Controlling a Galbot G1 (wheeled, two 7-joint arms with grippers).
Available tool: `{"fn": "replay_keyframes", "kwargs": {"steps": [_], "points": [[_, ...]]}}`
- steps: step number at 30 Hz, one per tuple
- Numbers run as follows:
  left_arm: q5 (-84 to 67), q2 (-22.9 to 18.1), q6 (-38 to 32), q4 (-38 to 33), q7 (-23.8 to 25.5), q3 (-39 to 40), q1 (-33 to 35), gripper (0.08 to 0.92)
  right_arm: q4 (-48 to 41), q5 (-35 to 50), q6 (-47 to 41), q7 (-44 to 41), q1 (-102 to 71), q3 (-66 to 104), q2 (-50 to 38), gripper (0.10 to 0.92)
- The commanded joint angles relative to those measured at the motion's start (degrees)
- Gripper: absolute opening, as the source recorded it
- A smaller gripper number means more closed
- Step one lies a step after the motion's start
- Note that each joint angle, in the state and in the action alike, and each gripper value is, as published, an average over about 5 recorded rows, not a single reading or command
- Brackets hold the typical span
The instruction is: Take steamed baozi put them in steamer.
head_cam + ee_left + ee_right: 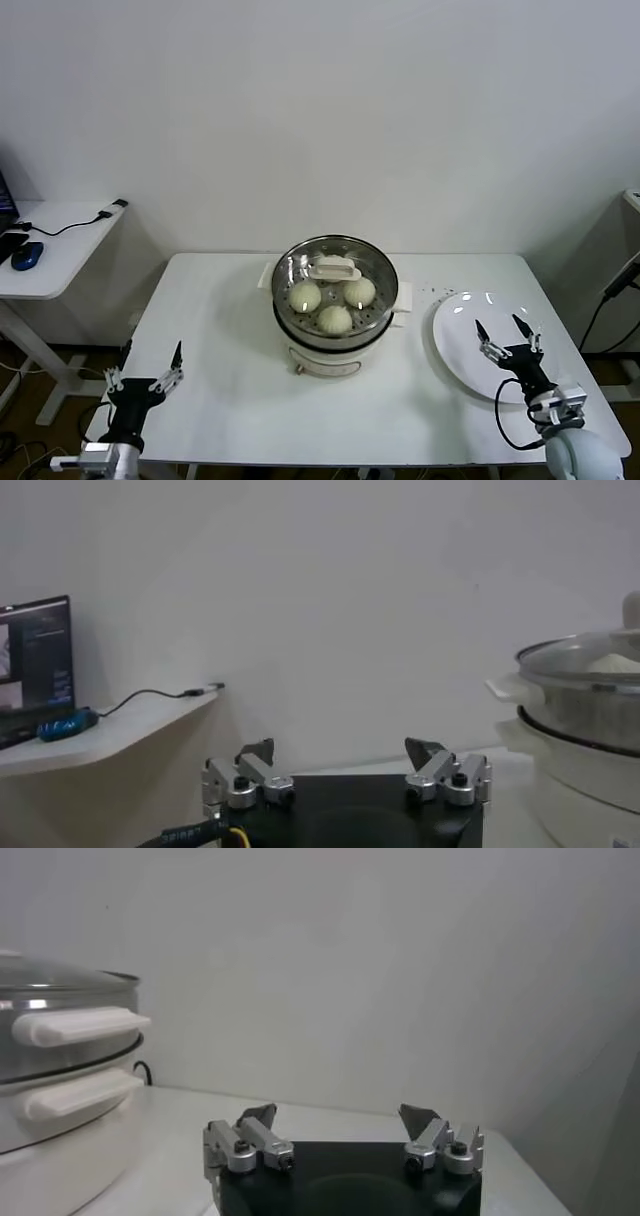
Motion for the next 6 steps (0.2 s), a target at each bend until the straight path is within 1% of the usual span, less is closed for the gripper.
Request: {"fn": "replay_keyframes", "kwargs": {"steps": [1,6], "points": [[0.06,-0.08,-0.21,-0.55,0.13,0.33,0.49,0.823,0.28,0.26,-0.02,-0.19,-0.36,0.33,-0.4,0.823],[0.21,0.02,-0.19,-0.56,0.16,0.61,0.56,0.823,0.26,0.23,-0.03,-0.28,-0.4,0.48,-0.39,0.823]]}}
